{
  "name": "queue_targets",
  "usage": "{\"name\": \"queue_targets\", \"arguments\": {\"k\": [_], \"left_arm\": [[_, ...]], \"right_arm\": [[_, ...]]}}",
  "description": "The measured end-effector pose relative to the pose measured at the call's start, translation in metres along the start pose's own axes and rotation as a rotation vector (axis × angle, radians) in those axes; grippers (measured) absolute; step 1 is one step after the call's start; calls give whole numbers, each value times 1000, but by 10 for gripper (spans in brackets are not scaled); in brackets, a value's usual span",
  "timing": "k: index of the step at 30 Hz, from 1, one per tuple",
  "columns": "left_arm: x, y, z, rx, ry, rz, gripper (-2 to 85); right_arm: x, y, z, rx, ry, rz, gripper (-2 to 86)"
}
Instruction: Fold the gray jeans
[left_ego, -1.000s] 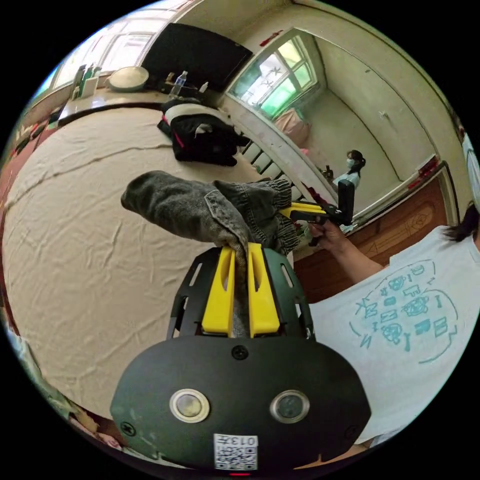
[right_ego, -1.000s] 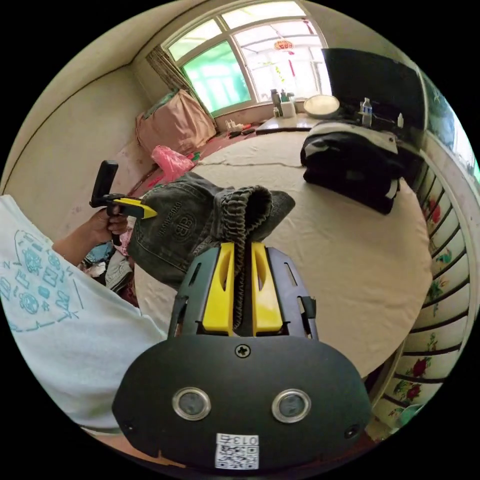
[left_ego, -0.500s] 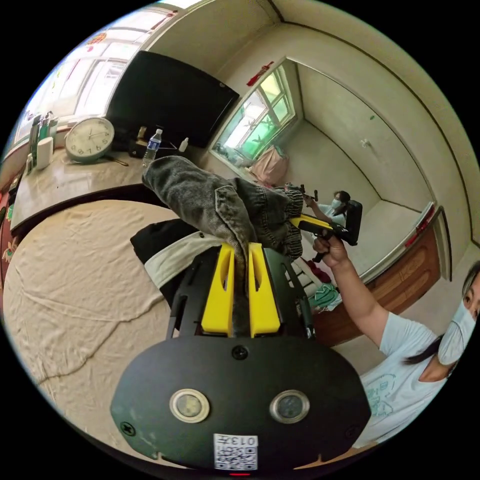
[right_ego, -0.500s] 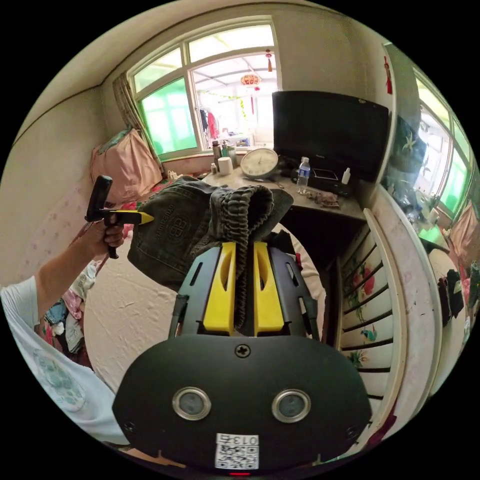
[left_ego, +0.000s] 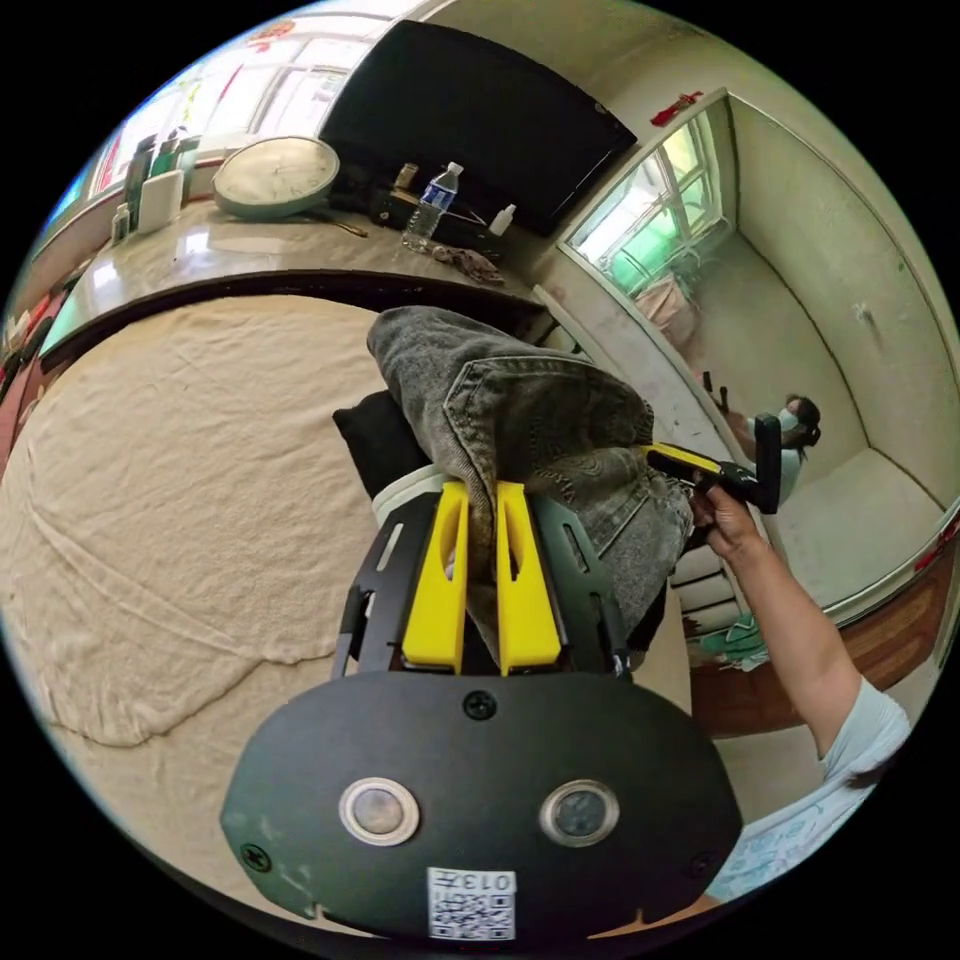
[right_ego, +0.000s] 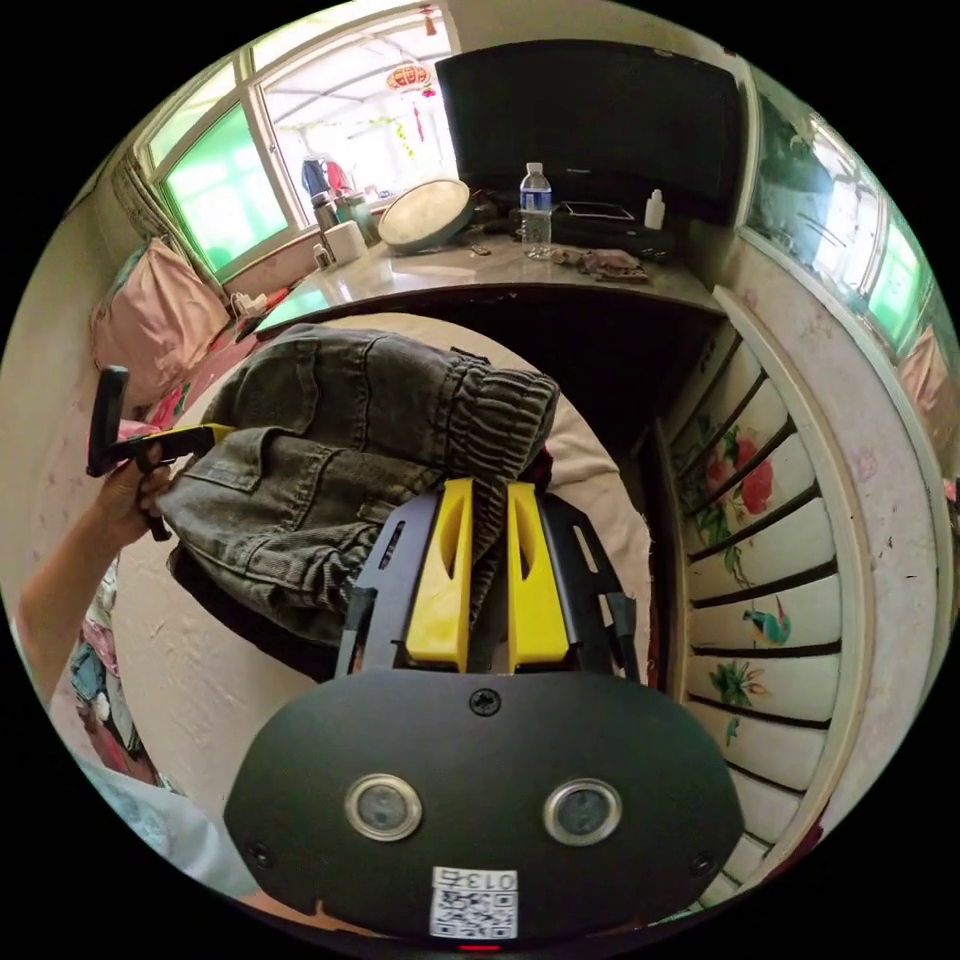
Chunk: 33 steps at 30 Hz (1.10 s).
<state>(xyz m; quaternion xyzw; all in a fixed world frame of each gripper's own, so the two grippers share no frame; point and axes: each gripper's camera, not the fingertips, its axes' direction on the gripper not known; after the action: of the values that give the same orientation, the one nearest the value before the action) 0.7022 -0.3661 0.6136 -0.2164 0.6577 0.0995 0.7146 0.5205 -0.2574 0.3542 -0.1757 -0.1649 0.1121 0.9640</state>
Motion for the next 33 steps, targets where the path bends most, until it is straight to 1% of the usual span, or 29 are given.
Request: {"name": "queue_targets", "arguments": {"k": [3, 6, 8, 9, 10, 11, 12, 14, 15, 16, 17, 18, 19, 20, 21, 22, 23, 24, 25, 26, 27, 28, 29, 30, 31, 32, 33], "left_arm": [[8, 20, 7, 44, -9, -49, 55], [26, 37, 5, 86, -64, -81, 69], [37, 47, -16, 119, -46, -129, 80], [40, 51, -27, 151, -43, -135, 82], [43, 61, -55, 241, -64, -138, 87], [43, 71, -85, 292, -122, -142, 92], [43, 77, -100, 298, -160, -143, 94], [51, 109, -165, 356, -317, -102, 95], [56, 121, -181, 376, -346, -83, 94], [70, 147, -211, 405, -405, -26, 87], [90, 179, -235, 419, -500, 50, 78], [102, 197, -245, 420, -550, 93, 72], [124, 238, -260, 417, -633, 182, 56], [142, 284, -270, 409, -701, 250, 35], [150, 308, -272, 395, -732, 280, 28], [162, 356, -275, 355, -791, 334, 15], [169, 405, -276, 312, -850, 358, 9], [171, 428, -276, 293, -875, 366, 6], [172, 477, -278, 251, -915, 343, 3], [170, 524, -283, 215, -919, 281, 1], [169, 547, -285, 190, -909, 262, 0], [165, 590, -288, 123, -878, 217, -1], [161, 633, -295, 77, -848, 137, -2], [160, 654, -300, 65, -833, 106, -2], [158, 693, -309, 35, -819, 54, -3], [155, 730, -321, 12, -836, -21, -3], [152, 748, -327, -2, -843, -56, -3]], "right_arm": [[-17, 15, 14, 41, 44, -4, 58], [-35, 32, 23, 105, 103, -44, 82], [-41, 38, 19, 117, 132, -64, 106], [-43, 39, 7, 121, 183, -79, 123], [-45, 40, -1, 137, 224, -90, 125], [-46, 45, -23, 210, 314, -102, 128], [-46, 50, -49, 294, 403, -85, 129], [-56, 60, -86, 394, 485, -81, 129], [-72, 71, -110, 480, 501, -119, 127], [-83, 79, -121, 525, 504, -135, 126], [-109, 98, -139, 612, 501, -176, 120], [-141, 123, -151, 696, 494, -222, 111], [-158, 138, -155, 734, 491, -238, 100], [-193, 171, -160, 825, 470, -249, 79], [-230, 206, -161, 914, 421, -265, 59], [-250, 224, -159, 937, 397, -285, 50], [-289, 254, -150, 949, 361, -328, 40], [-327, 281, -138, 949, 319, -366, 33], [-346, 294, -131, 942, 307, -391, 30], [-383, 317, -115, 914, 279, -395, 24], [-420, 336, -98, 884, 222, -438, 18], [-439, 345, -89, 858, 201, -475, 16], [-478, 359, -69, 799, 172, -530, 11], [-515, 373, -51, 767, 133, -580, 8], [-533, 380, -42, 750, 108, -610, 6], [-567, 391, -25, 705, 56, -661, 5], [-600, 400, -7, 654, -6, -701, 5]]}}
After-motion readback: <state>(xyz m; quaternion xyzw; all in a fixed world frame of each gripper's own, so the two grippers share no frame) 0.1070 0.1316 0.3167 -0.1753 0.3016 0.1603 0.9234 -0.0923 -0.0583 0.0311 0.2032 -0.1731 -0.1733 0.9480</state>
